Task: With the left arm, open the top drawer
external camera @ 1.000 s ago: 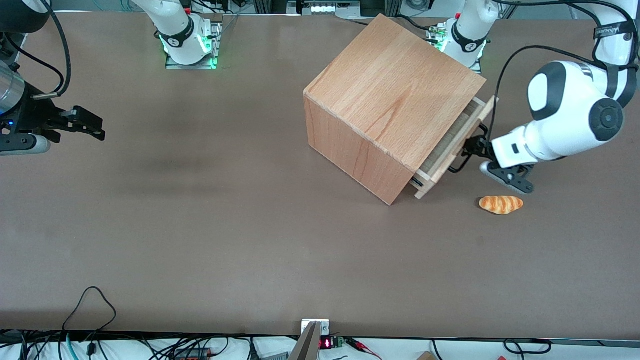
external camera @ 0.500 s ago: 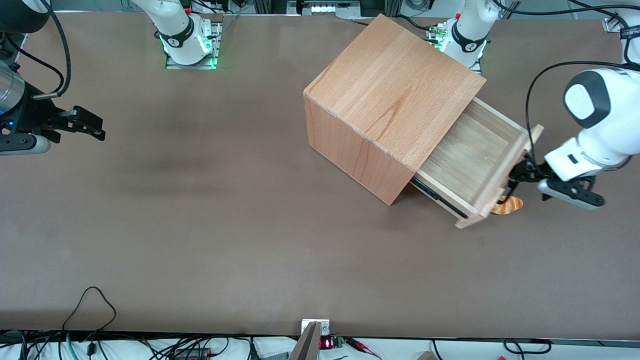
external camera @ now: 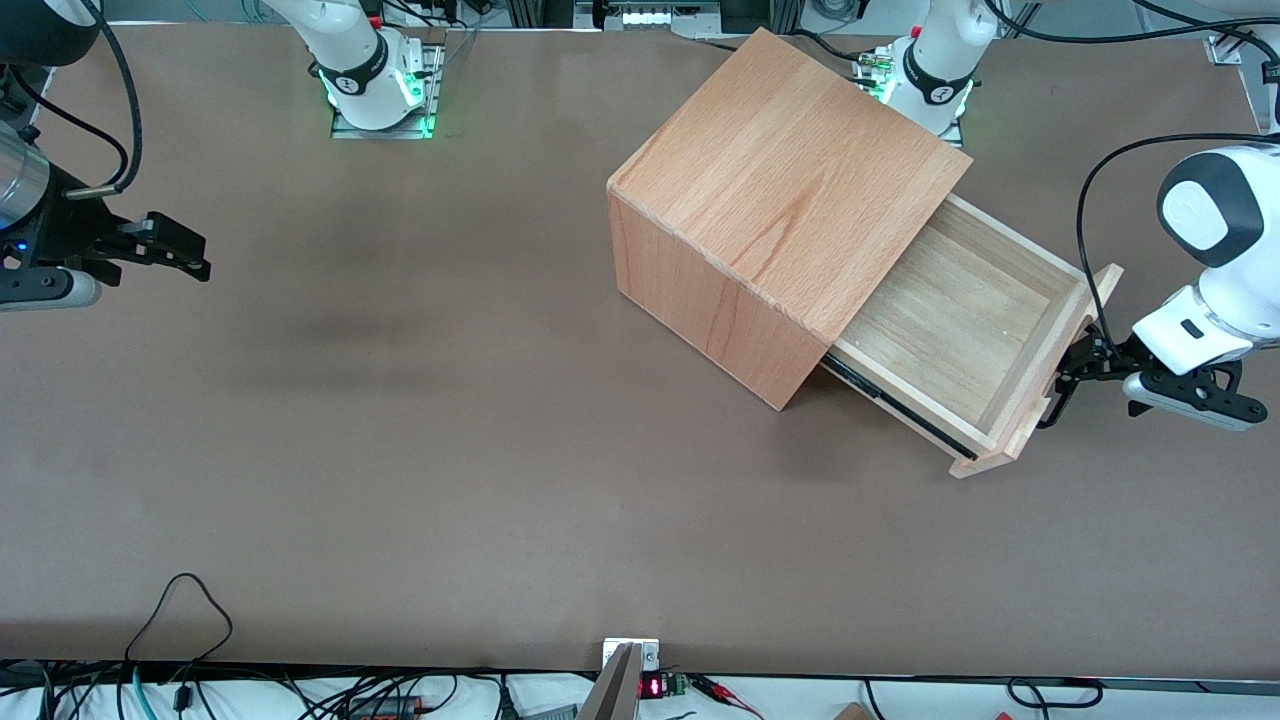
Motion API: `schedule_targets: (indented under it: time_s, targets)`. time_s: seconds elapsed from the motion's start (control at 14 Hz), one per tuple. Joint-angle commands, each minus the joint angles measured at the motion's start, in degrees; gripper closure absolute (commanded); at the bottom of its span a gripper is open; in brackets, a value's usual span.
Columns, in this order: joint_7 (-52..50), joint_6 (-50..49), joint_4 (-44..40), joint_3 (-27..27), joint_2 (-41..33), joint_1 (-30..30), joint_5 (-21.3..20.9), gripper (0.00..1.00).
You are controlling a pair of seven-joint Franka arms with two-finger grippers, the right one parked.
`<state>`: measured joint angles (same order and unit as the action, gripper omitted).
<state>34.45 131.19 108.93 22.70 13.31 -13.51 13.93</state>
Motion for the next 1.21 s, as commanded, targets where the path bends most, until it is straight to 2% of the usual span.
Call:
schedule_targets:
  time_s: [0.0,0.64,0.71,0.93,1.14]
  targets:
    - [1.0,-1.4,-4.3,2.0,2.4,0.1,-2.2,0.00]
    - [-9.8,-26.8,-17.9,2.4,0.1,0.0,-3.1,0.00]
    - [-11.6,-29.0,-18.4,2.4,-0.8,0.0,-4.2,0.00]
    - [-19.1,-34.2,-20.8,2.0,-3.5,-0.8,-11.0,0.00]
    - [-27.6,-40.4,-21.0,0.9,-7.3,-1.6,-12.4,0.00]
